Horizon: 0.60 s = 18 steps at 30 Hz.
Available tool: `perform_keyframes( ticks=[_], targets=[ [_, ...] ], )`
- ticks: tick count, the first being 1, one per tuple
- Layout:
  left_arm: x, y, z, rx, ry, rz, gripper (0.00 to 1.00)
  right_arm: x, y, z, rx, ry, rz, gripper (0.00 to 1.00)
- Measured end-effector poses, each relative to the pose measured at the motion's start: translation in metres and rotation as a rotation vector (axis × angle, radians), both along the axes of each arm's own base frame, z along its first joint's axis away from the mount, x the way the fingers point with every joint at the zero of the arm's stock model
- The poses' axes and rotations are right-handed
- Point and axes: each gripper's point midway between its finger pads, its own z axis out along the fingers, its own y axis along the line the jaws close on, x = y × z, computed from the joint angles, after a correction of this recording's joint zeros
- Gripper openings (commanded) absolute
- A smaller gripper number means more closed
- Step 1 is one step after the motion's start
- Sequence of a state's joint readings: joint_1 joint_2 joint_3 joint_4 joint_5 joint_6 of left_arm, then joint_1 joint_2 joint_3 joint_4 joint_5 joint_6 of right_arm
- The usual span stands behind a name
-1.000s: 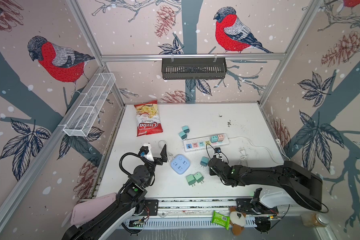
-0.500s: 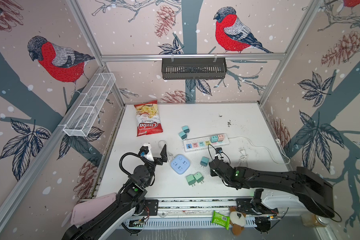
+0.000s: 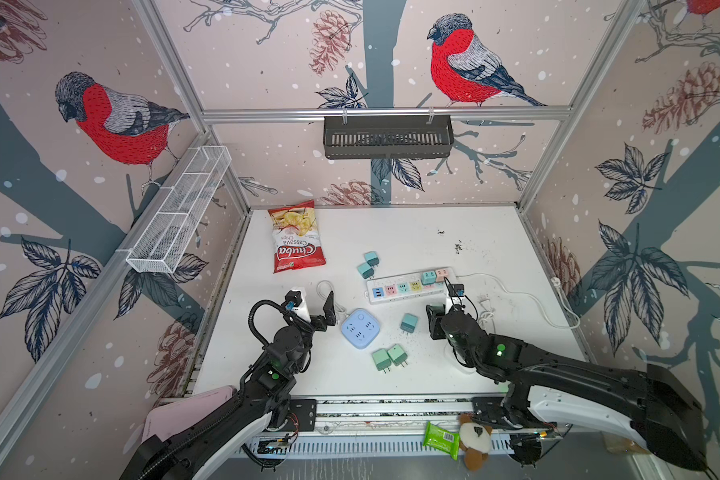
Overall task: Insert the plug
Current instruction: 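Lift the light-green adapter with the right gripper and carry it toward the left gripper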
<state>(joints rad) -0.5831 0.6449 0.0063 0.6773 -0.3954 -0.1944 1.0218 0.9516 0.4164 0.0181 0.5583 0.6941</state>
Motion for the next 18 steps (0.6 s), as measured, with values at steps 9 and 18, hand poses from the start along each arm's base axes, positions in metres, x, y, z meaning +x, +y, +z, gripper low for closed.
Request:
perform_keyframes(
  ticks=[9,18],
  targets=[
    [0.001,0.000,0.000,-0.009,-0.001,0.005,0.98,0.010,-0.002,0.019,0.005,-0.071,-0.001,0.10],
    [0.002,0.002,-0.005,0.002,0.015,0.017,0.98,0.031,0.026,0.109,0.008,-0.293,0.079,0.07]
  ],
)
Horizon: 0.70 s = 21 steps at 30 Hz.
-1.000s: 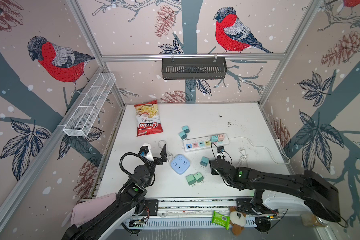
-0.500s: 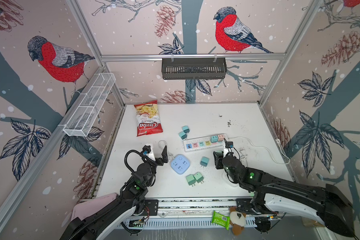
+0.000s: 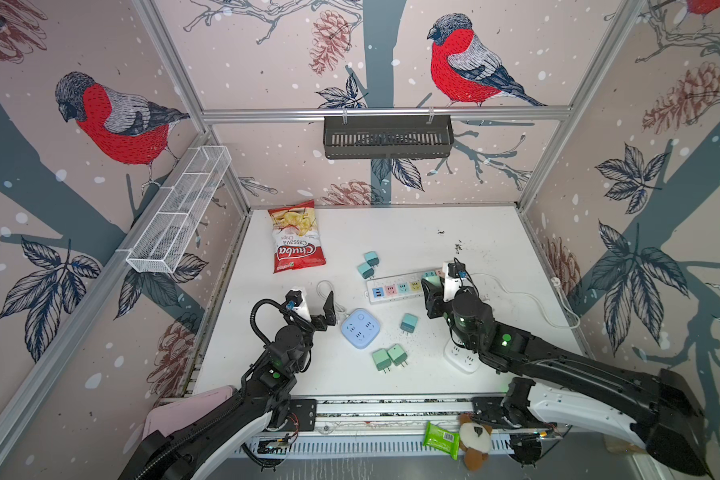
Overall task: Insert the plug
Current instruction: 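Lift the light-green adapter with the right gripper and carry it toward the left gripper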
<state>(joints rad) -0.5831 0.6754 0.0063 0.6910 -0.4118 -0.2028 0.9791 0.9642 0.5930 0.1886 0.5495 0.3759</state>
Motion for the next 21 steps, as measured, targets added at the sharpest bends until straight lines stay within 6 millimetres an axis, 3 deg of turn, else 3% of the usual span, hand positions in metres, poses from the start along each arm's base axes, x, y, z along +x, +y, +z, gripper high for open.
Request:
perform_keyframes(
  ticks=[4,6,9,12,16,21],
  targets=[
    [0.001,0.001,-0.006,0.011,0.021,0.012,0.98,0.005,0.013,0.064,-0.001,-0.163,0.055,0.05],
    [0.002,0.003,-0.009,0.015,0.030,0.024,0.98,0.005,0.012,0.076,-0.012,-0.223,0.064,0.05],
    [0.004,0.003,-0.009,0.024,0.042,0.032,0.97,0.007,0.001,0.052,-0.067,-0.262,0.056,0.06],
    [0.009,-0.006,0.009,0.004,0.040,0.000,0.98,0.013,-0.009,0.019,-0.128,-0.243,0.067,0.05],
    [0.014,-0.009,0.055,-0.126,0.027,0.011,0.98,0.006,0.003,0.033,-0.081,-0.295,0.151,0.05],
    [0.003,-0.013,0.105,-0.233,-0.023,-0.051,0.98,-0.014,0.033,0.034,-0.084,-0.324,0.266,0.05]
  ],
)
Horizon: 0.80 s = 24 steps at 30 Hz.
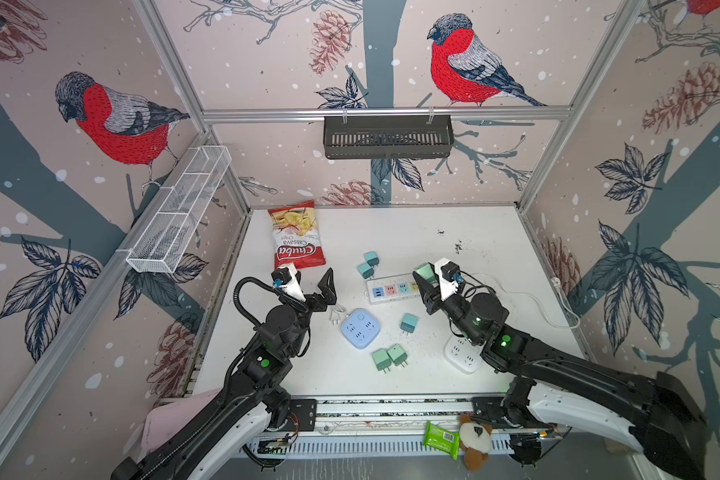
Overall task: Insert the plug
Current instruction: 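Lift the light-green adapter with the right gripper and carry it toward the left gripper, then grasp the light-green adapter with the left gripper from the right gripper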
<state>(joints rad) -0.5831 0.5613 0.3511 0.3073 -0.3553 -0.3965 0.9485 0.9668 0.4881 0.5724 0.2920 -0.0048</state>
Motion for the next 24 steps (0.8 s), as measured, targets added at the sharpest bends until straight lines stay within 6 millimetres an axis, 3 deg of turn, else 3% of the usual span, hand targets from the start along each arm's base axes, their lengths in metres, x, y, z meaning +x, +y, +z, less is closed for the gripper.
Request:
perform_keyframes(
  ticks=[4,7,9,13,15,24],
  targets=[
    [-0.004,-0.009,0.025,-0.029,-0.007,-0.063,0.98,-0.020,0.022,0.008,-0.019,-0.058,0.078,0.05],
    [-0.003,-0.029,0.035,-0.014,0.021,-0.157,0.98,-0.024,0.025,0.009,-0.037,-0.098,0.087,0.05],
    [-0.005,-0.044,0.026,-0.001,0.059,-0.234,0.97,-0.024,0.023,0.004,-0.053,-0.115,0.079,0.05],
    [-0.015,-0.063,-0.010,0.011,0.129,-0.358,0.92,-0.026,0.021,-0.012,-0.099,-0.134,0.085,0.05],
    [-0.019,-0.072,-0.017,0.007,0.150,-0.411,0.88,-0.026,0.023,-0.017,-0.119,-0.140,0.095,0.05],
    [-0.056,-0.128,-0.002,-0.002,0.119,-0.684,0.87,-0.042,0.031,-0.025,-0.161,-0.200,0.192,0.06]
  ],
)
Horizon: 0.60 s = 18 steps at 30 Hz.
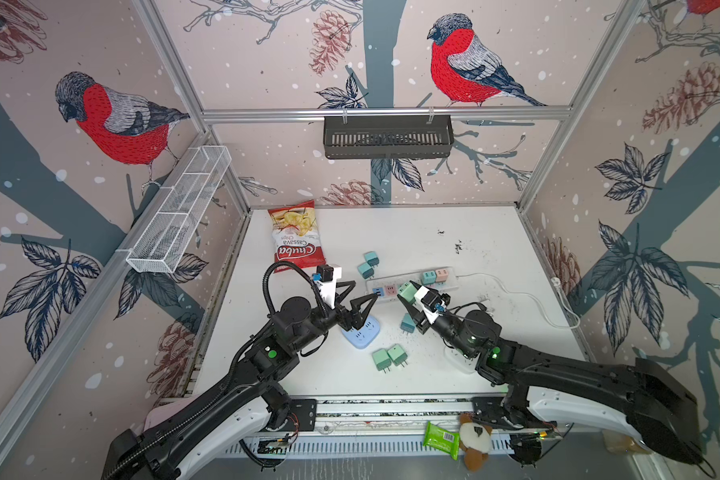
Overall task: Insert the plug
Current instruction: 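Grasp the light-green adapter with the left gripper from the right gripper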
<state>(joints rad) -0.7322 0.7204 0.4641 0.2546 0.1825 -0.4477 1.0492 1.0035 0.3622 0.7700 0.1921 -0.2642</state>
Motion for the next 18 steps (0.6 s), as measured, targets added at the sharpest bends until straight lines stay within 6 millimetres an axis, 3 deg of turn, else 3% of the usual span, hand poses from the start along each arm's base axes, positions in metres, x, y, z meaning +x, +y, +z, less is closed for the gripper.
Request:
perform_keyframes(
  ticks=[12,18],
  targets=[
    [-0.015,-0.016,0.019,-0.065,-0.032,-0.093,0.85,-0.027,-0.007,0.004,0.012,-0.070,0.097,0.09],
    [-0.037,-0.050,0.010,-0.036,-0.014,-0.221,0.85,-0.039,-0.001,0.009,0.023,-0.081,0.141,0.10]
  ],
)
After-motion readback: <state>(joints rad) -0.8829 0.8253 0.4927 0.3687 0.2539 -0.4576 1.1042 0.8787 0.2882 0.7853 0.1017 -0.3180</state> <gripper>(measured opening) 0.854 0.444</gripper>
